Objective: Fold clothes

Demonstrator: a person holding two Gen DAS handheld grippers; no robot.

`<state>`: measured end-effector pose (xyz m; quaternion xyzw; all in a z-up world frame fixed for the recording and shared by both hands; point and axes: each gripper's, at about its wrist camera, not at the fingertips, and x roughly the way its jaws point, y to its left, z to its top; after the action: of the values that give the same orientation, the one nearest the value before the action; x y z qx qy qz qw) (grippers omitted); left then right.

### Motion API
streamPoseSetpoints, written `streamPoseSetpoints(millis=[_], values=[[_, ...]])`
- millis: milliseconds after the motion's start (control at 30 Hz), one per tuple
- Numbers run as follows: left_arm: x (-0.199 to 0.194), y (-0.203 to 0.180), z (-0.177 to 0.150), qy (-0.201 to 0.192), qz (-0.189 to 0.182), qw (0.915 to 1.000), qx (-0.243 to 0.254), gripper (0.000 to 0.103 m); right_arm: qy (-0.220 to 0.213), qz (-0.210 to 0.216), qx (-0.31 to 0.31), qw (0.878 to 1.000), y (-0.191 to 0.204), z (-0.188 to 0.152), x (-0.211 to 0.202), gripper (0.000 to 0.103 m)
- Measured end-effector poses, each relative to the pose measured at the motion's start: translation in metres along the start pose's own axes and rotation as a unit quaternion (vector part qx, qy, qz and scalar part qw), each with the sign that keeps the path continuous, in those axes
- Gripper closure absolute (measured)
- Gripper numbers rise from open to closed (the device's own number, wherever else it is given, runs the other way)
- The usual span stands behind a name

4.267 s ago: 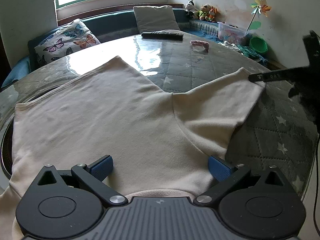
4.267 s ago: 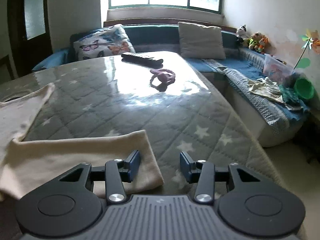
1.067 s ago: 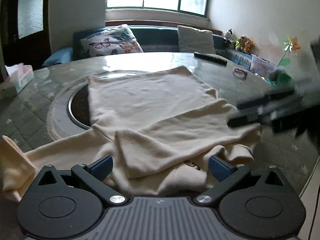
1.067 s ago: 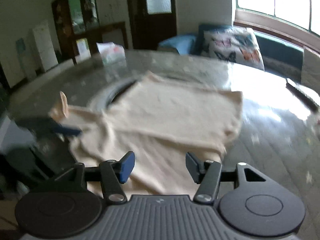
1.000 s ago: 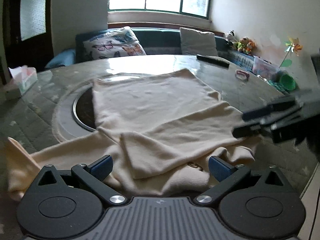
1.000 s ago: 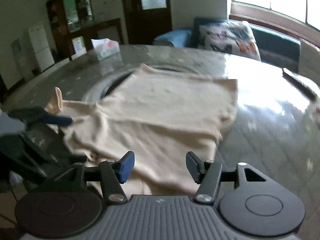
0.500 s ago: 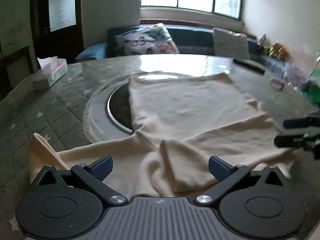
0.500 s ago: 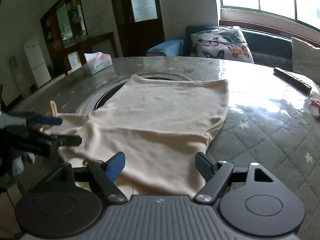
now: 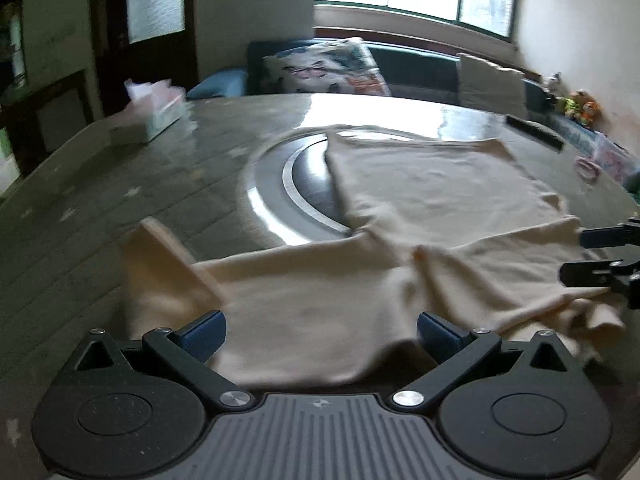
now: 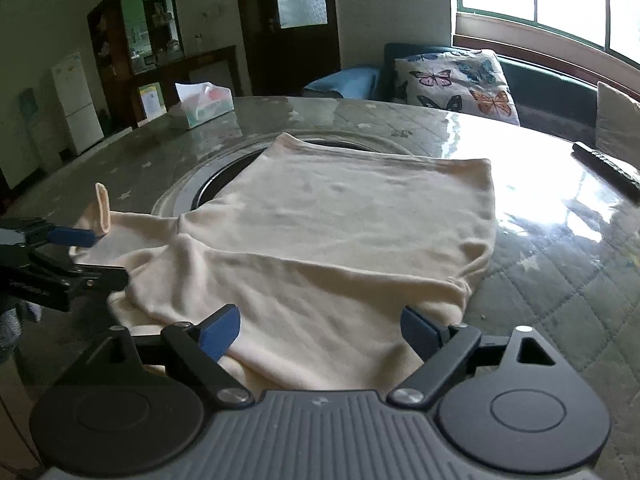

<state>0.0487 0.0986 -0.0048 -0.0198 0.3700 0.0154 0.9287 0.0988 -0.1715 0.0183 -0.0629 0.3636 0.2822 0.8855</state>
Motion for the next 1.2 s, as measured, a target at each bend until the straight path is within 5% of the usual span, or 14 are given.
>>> streamPoseSetpoints(millis=[133,467,767,1100,1200], values=[[-0.005,0.026,-0.003,-0.003,0.009,0.9998,-0.02,0.0,0.006,-0.004,-0.008,1.0,0.007,0.004,0.009,0.012],[-0.01,0.097,-0.008,-0.005,0.107,0.991,-0.08,0.0,0.019,-0.005,-0.017,1.0,0.014,0.004,0.02,0.006],[-0.003,0.118,-0.006,-0.019,0.118,0.9876,-0.102,0.006,0.021,-0.005,-0.016,1.0,0.015,0.001,0.023,0.0],[-0.001,0.124,0.007,-0.036,0.099,0.9899,-0.095,0.088,0.017,-0.005,-0.017,1.0,0.014,0.0,0.023,0.0],[0.005,0.125,0.016,-0.044,0.109,0.9898,-0.081,0.095,0.016,-0.005,-0.017,1.0,0.014,0.0,0.023,0.0]])
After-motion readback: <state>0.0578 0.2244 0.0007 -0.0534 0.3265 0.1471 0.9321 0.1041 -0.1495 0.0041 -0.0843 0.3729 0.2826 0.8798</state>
